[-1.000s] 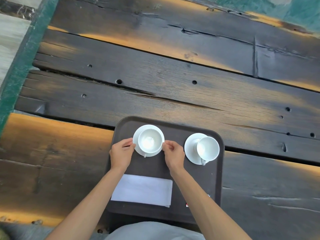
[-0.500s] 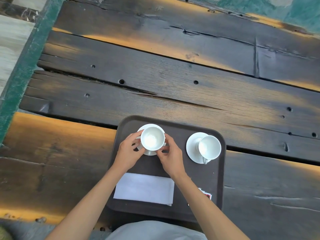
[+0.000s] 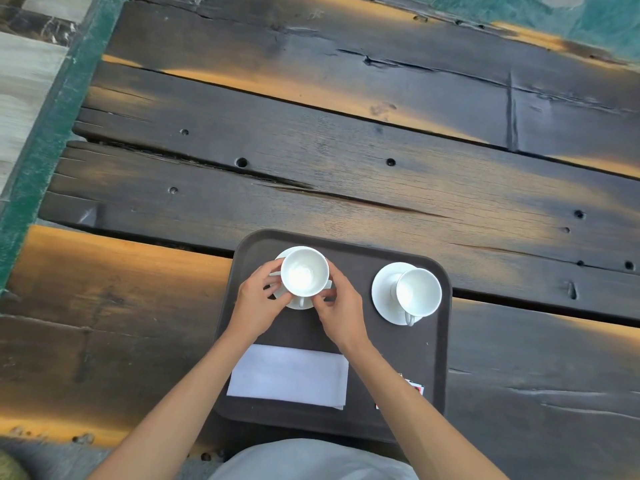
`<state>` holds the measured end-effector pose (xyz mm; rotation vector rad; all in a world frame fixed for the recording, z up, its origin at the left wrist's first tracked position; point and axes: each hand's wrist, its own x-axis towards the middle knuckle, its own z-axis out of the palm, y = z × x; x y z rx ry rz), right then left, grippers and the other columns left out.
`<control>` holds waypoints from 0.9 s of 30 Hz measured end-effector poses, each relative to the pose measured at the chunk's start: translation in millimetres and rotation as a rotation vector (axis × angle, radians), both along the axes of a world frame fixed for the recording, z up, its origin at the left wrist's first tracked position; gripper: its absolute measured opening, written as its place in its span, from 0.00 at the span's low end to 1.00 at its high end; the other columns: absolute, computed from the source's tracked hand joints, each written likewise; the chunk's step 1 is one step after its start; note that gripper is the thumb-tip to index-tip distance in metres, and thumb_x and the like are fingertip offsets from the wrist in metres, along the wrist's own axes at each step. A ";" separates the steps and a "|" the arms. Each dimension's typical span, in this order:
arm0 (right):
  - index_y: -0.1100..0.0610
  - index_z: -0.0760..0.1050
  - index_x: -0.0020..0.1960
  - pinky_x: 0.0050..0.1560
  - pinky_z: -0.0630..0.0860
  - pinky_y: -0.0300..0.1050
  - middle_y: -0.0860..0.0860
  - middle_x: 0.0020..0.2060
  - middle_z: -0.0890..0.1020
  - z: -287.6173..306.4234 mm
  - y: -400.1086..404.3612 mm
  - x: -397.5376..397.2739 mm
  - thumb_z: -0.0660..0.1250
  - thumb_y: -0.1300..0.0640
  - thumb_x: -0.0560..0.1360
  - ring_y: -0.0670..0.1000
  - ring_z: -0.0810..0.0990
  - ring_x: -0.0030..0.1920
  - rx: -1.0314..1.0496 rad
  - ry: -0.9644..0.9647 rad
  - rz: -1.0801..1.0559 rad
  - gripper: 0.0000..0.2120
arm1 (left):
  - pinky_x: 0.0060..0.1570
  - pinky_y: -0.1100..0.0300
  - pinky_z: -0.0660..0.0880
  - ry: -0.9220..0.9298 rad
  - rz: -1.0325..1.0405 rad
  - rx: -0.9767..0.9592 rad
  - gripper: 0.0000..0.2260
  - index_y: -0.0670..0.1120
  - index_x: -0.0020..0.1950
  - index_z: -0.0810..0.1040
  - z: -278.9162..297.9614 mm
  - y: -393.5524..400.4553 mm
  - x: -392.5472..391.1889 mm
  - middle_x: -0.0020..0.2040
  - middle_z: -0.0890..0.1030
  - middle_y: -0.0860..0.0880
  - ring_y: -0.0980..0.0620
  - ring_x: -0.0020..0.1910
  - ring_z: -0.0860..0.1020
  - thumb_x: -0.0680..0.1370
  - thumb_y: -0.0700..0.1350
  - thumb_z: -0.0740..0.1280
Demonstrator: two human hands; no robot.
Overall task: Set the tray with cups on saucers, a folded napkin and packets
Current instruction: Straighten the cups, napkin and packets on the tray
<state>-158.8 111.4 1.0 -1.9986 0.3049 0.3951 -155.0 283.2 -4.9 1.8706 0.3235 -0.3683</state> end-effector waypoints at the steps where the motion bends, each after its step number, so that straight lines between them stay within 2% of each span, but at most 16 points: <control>1: 0.46 0.70 0.75 0.53 0.83 0.45 0.48 0.63 0.80 -0.2 0.2 0.0 0.70 0.64 0.76 0.47 0.84 0.46 -0.002 0.005 0.000 0.30 | 0.66 0.52 0.76 0.001 0.002 0.001 0.29 0.48 0.72 0.73 -0.4 -0.4 0.1 0.68 0.78 0.50 0.50 0.66 0.78 0.72 0.40 0.78; 7: 0.47 0.70 0.75 0.56 0.82 0.48 0.50 0.64 0.80 -0.1 -0.3 3.1 0.69 0.66 0.76 0.48 0.84 0.46 -0.008 0.011 -0.003 0.30 | 0.65 0.55 0.76 -0.011 0.007 0.015 0.29 0.50 0.72 0.73 -1.7 -1.8 0.1 0.67 0.79 0.52 0.53 0.65 0.78 0.72 0.41 0.78; 11: 0.48 0.70 0.75 0.56 0.82 0.45 0.49 0.66 0.78 0.5 1.1 3.3 0.70 0.65 0.77 0.47 0.84 0.47 -0.003 0.017 -0.010 0.29 | 0.66 0.53 0.76 0.003 0.000 -0.003 0.30 0.50 0.72 0.73 -3.4 -0.1 2.5 0.68 0.79 0.51 0.52 0.66 0.77 0.72 0.41 0.78; 14: 0.48 0.69 0.75 0.58 0.82 0.48 0.49 0.67 0.78 1.2 1.6 3.0 0.71 0.64 0.77 0.48 0.84 0.49 -0.007 0.030 -0.011 0.29 | 0.66 0.53 0.76 0.001 -0.012 0.006 0.30 0.51 0.72 0.73 -4.7 0.3 3.2 0.68 0.78 0.52 0.53 0.67 0.77 0.72 0.41 0.78; 17: 0.48 0.68 0.76 0.59 0.82 0.51 0.49 0.67 0.78 2.6 0.5 3.2 0.70 0.64 0.77 0.49 0.84 0.48 -0.013 0.021 0.010 0.30 | 0.63 0.60 0.75 -0.004 -0.028 0.018 0.31 0.52 0.73 0.72 -5.4 0.9 2.3 0.68 0.77 0.55 0.56 0.65 0.77 0.72 0.42 0.78; 19: 0.47 0.67 0.76 0.58 0.82 0.50 0.49 0.67 0.77 2.8 -2.5 0.9 0.71 0.63 0.77 0.48 0.84 0.47 -0.023 0.025 0.037 0.31 | 0.58 0.69 0.75 0.005 -0.044 0.031 0.31 0.53 0.73 0.71 -5.7 3.0 -2.1 0.66 0.77 0.58 0.59 0.60 0.77 0.73 0.42 0.77; 21: 0.49 0.67 0.75 0.57 0.82 0.48 0.49 0.65 0.78 1.4 -8.4 -5.0 0.72 0.61 0.77 0.46 0.84 0.47 -0.057 0.049 0.061 0.30 | 0.52 0.73 0.74 0.023 -0.057 0.076 0.30 0.53 0.73 0.71 -7.2 8.9 -11.0 0.63 0.76 0.59 0.60 0.58 0.78 0.74 0.41 0.76; 24: 0.53 0.74 0.69 0.56 0.82 0.48 0.49 0.58 0.81 -1.8 -22.0 -22.0 0.71 0.56 0.78 0.42 0.83 0.47 -0.144 0.087 0.113 0.20 | 0.51 0.67 0.77 0.062 -0.127 0.234 0.22 0.51 0.69 0.75 -10.1 26.7 -29.8 0.59 0.80 0.56 0.58 0.53 0.80 0.76 0.42 0.73; 27: 0.54 0.78 0.64 0.59 0.79 0.47 0.50 0.56 0.82 -5.8 -37.3 -46.6 0.69 0.53 0.79 0.47 0.82 0.51 -0.214 0.139 0.158 0.14 | 0.49 0.63 0.77 0.160 -0.299 0.388 0.17 0.50 0.66 0.78 -14.2 46.3 -49.9 0.55 0.81 0.55 0.59 0.45 0.80 0.78 0.45 0.71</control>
